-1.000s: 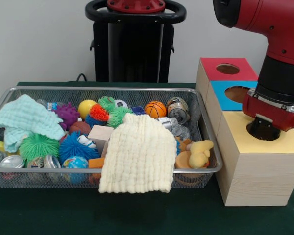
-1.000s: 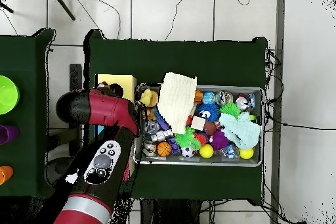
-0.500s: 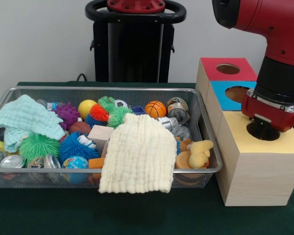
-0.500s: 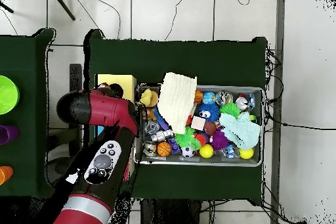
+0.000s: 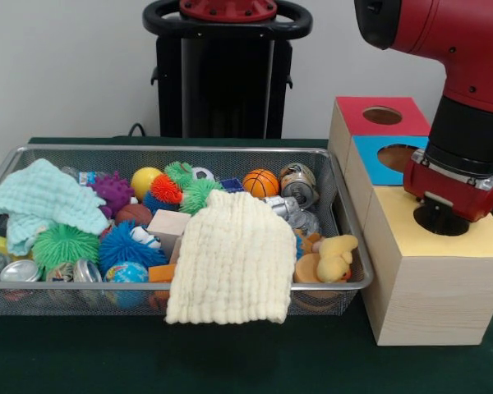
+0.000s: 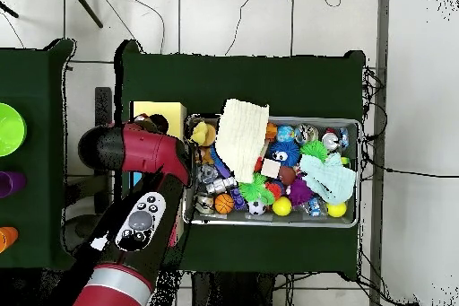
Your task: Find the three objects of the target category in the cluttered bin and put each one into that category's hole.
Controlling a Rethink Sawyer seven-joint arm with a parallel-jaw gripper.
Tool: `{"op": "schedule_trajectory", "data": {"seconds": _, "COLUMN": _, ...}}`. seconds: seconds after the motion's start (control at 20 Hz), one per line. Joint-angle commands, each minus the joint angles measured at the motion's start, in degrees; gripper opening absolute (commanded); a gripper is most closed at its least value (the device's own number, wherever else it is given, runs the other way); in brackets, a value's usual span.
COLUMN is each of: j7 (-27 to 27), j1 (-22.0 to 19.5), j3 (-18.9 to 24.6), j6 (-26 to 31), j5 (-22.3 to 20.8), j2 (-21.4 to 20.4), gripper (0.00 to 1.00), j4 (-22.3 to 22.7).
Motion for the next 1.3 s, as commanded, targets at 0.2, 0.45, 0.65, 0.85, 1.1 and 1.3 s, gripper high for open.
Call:
{"op": "schedule_trajectory", "data": {"seconds": 0.2, "j7": 9.8, "j1": -1.7, "j3": 4.9, "j6": 4.5, "j5": 0.2, "j2": 1.6, "gripper": 0.00, "j4": 4.8}}
{"op": "schedule_trajectory", "data": {"seconds": 0.45, "j7": 9.7, "j1": -2.1, "j3": 5.1, "j6": 6.0, "j5": 0.4, "j2": 1.5, "gripper": 0.00, "j4": 4.3}}
{"op": "schedule_trajectory", "data": {"seconds": 0.65, "j7": 9.9, "j1": -2.4, "j3": 5.2, "j6": 6.8, "j5": 0.6, "j2": 1.5, "gripper": 0.00, "j4": 3.9}}
{"op": "schedule_trajectory", "data": {"seconds": 0.85, "j7": 10.0, "j1": -2.5, "j3": 5.2, "j6": 7.6, "j5": 0.7, "j2": 1.5, "gripper": 0.00, "j4": 3.5}}
{"op": "schedule_trajectory", "data": {"seconds": 1.1, "j7": 9.9, "j1": -2.7, "j3": 5.0, "j6": 8.7, "j5": 0.6, "j2": 1.5, "gripper": 0.00, "j4": 2.9}}
{"op": "schedule_trajectory", "data": {"seconds": 1.3, "j7": 10.0, "j1": -2.8, "j3": 5.0, "j6": 9.1, "j5": 0.6, "j2": 1.4, "gripper": 0.00, "j4": 2.8}}
